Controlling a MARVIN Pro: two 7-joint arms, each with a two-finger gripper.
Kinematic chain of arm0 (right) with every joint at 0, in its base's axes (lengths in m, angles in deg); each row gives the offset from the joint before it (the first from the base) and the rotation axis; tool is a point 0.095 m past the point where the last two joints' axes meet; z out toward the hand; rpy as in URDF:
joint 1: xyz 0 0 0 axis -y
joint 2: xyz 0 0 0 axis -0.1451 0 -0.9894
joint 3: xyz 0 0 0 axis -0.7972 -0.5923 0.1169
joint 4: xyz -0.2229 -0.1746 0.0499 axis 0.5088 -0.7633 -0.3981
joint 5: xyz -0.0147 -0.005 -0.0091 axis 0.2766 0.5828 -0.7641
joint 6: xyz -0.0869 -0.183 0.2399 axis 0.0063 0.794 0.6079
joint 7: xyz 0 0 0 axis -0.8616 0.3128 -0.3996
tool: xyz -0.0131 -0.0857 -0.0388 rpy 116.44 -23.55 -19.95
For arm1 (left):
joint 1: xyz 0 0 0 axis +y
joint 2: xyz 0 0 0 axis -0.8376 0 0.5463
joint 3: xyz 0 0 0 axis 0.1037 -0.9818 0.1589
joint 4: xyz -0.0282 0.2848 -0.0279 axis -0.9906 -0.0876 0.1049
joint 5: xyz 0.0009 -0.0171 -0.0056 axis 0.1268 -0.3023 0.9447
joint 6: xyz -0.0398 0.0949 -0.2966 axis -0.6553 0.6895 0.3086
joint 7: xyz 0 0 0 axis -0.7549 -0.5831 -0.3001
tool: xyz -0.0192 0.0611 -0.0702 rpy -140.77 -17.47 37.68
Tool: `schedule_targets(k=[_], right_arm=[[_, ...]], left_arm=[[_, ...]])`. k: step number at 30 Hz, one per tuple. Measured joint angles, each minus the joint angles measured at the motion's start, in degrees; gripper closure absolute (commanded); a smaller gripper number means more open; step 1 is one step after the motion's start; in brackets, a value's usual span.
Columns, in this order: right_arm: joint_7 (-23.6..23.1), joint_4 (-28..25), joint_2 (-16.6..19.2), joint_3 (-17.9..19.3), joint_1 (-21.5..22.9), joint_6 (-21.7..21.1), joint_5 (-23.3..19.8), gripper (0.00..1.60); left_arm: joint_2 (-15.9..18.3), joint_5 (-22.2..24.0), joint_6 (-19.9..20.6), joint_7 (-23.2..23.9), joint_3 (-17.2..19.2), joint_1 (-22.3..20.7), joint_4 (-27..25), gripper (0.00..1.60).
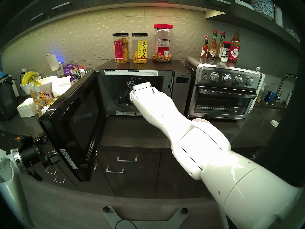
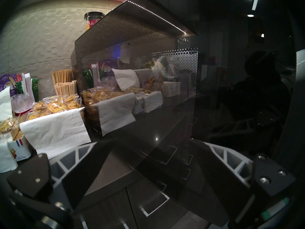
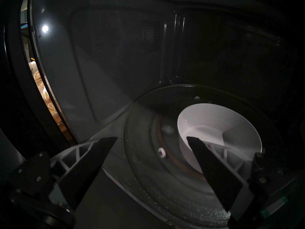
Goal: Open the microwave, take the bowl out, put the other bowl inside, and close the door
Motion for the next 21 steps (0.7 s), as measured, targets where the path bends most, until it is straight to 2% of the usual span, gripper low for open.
schedule_targets(k=[15, 21], right_arm=[[-1.1, 0.5, -0.2, -0.1, 0.3, 0.0, 0.5, 0.00], [-1.2, 2.5, -0.7, -0.1, 0.4, 0.8, 1.4, 0.00]], left_arm=[[0.0, 0.0, 0.0, 0.0, 0.0, 0.0, 0.0, 0.00], [0.0, 0.0, 0.0, 0.0, 0.0, 0.0, 0.0, 0.00]])
